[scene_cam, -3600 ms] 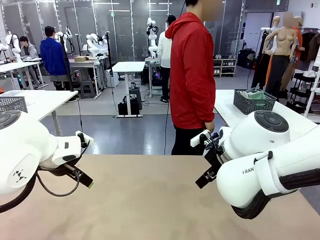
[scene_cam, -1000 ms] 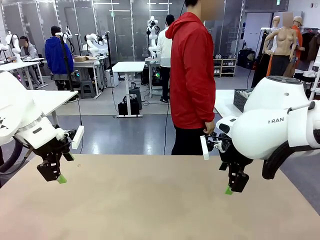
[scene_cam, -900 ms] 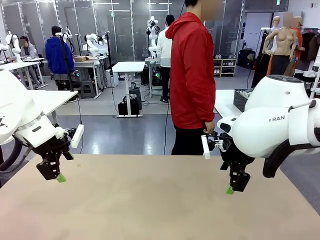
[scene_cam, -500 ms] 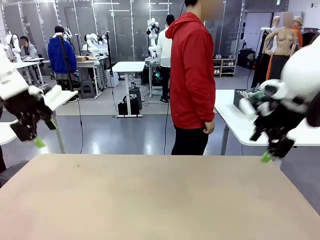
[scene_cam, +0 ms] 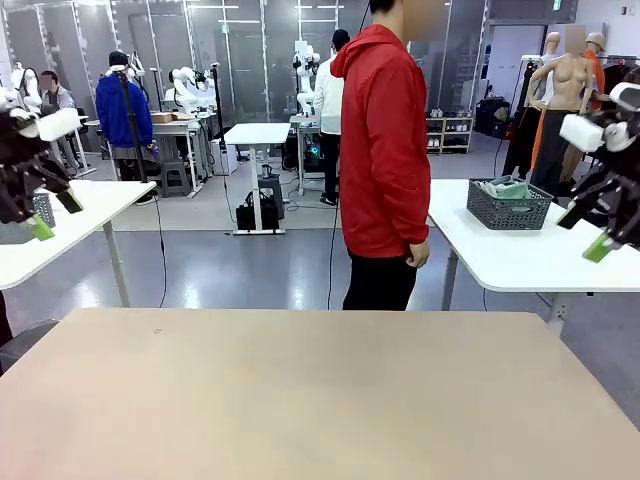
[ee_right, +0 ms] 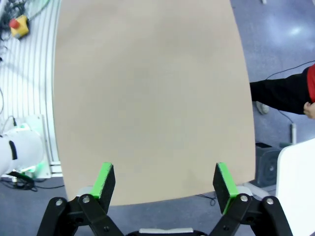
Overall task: Fold the towels and place them in the basket.
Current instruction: When a person lays out a Towel with hook on the table, fold it in half twice.
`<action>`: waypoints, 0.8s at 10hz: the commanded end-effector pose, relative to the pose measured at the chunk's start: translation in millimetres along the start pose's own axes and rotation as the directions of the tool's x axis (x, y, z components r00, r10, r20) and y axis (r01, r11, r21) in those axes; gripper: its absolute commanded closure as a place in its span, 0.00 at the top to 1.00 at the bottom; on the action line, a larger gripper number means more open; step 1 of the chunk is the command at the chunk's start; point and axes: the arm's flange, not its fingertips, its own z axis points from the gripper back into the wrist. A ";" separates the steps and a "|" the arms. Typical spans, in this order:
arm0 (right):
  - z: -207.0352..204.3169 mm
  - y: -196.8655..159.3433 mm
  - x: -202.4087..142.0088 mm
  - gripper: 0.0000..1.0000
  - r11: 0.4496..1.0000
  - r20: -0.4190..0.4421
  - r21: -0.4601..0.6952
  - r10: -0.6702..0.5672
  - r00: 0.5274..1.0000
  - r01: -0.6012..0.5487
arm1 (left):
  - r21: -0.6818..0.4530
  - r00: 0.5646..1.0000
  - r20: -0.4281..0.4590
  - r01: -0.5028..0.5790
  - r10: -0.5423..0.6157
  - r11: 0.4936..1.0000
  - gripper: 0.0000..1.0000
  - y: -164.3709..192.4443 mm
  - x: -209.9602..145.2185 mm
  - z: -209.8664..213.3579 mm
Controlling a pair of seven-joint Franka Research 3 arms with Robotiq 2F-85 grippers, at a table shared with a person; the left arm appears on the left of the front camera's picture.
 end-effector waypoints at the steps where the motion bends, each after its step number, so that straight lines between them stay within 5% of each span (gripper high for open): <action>1: 30.7 -5.9 -8.4 1.00 0.998 0.065 0.026 -0.056 0.996 0.055 | -0.060 0.999 0.049 0.001 0.001 0.998 1.00 12.8 -11.1 20.1; 5: 69.6 1.1 -33.7 1.00 0.994 0.334 0.110 -0.044 0.941 0.008 | -0.105 0.967 0.239 -0.060 0.084 0.993 1.00 15.6 -40.4 54.2; 8: 68.7 -1.9 -45.6 1.00 0.988 0.399 0.151 -0.076 0.914 0.017 | -0.125 0.936 0.333 -0.078 0.116 0.989 1.00 18.5 -54.5 64.7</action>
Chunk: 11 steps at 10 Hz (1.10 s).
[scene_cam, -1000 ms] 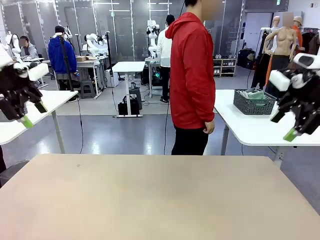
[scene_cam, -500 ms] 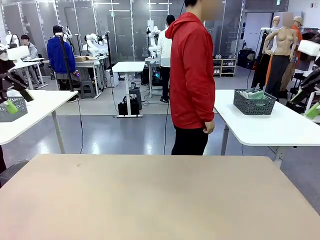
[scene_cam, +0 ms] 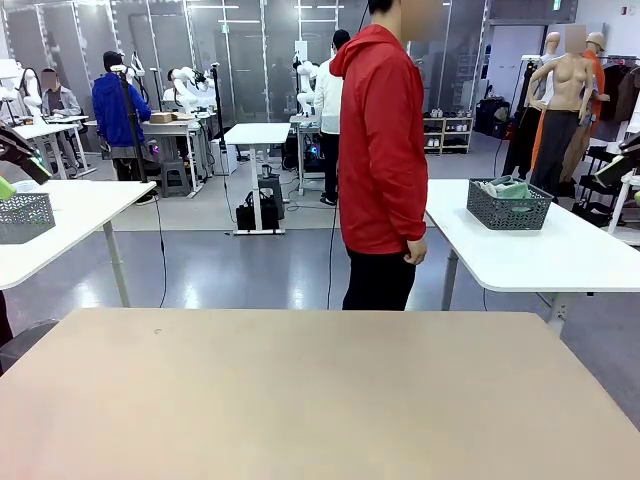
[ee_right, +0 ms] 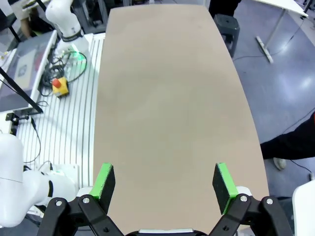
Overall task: Fold the towels and place them in the basket.
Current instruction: When a person lays out a Towel with hook on the table, fold it in half twice.
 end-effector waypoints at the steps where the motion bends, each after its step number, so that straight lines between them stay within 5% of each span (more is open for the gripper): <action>1: 7.5 -5.7 -5.2 1.00 1.000 0.016 0.015 -0.006 1.000 0.006 | -0.023 0.999 0.049 -0.004 0.005 1.000 1.00 7.9 -4.5 13.7; 11: 11.9 -3.3 -15.7 1.00 0.999 0.027 -0.011 -0.040 0.999 0.041 | -0.011 0.998 0.049 -0.032 0.033 0.999 1.00 8.8 -12.9 14.7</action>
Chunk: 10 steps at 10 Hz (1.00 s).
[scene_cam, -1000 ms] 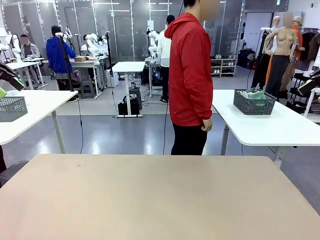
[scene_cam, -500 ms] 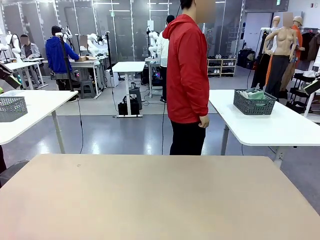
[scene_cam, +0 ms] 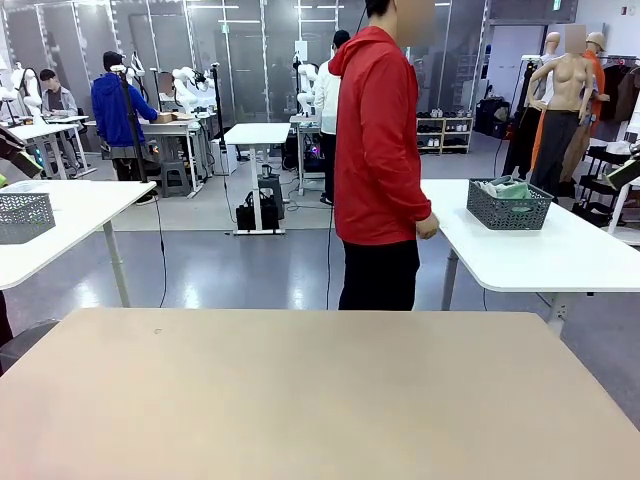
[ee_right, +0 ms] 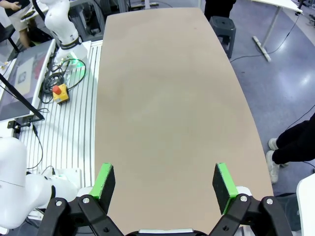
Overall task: Fold the towels and place them in the basket.
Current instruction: When a person lays out a Towel with hook on the table, fold it in half twice.
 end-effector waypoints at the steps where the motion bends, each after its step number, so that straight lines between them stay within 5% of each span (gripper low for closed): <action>1: -0.3 0.1 0.2 1.00 1.000 0.003 0.004 0.004 1.000 -0.004 | 0.003 1.000 0.000 0.004 -0.004 1.000 1.00 0.4 0.1 0.2; 10: -0.3 0.1 0.2 1.00 1.000 0.003 0.004 0.004 1.000 -0.004 | 0.003 1.000 0.000 0.004 -0.004 1.000 1.00 0.4 0.1 0.2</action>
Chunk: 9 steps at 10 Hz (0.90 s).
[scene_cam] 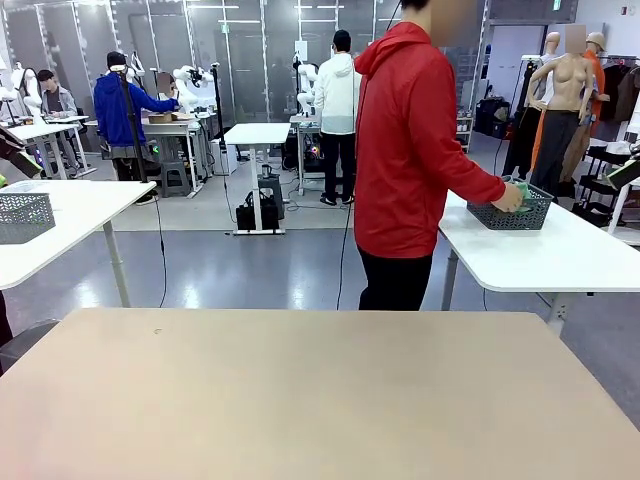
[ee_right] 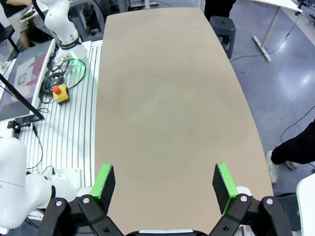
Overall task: Fold the towels and place them in the basket.
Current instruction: When a person lays out a Towel with hook on the table, fold it in half twice.
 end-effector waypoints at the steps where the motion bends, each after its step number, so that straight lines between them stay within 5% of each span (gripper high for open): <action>1: 0.0 0.1 -0.1 1.00 1.000 0.003 0.003 0.004 1.000 -0.004 | 0.003 1.000 0.000 0.004 -0.004 1.000 1.00 0.4 0.3 0.0; 9: 0.0 0.1 -0.1 1.00 1.000 0.003 0.003 0.004 1.000 -0.004 | 0.003 1.000 0.000 0.004 -0.004 1.000 1.00 0.4 0.3 0.0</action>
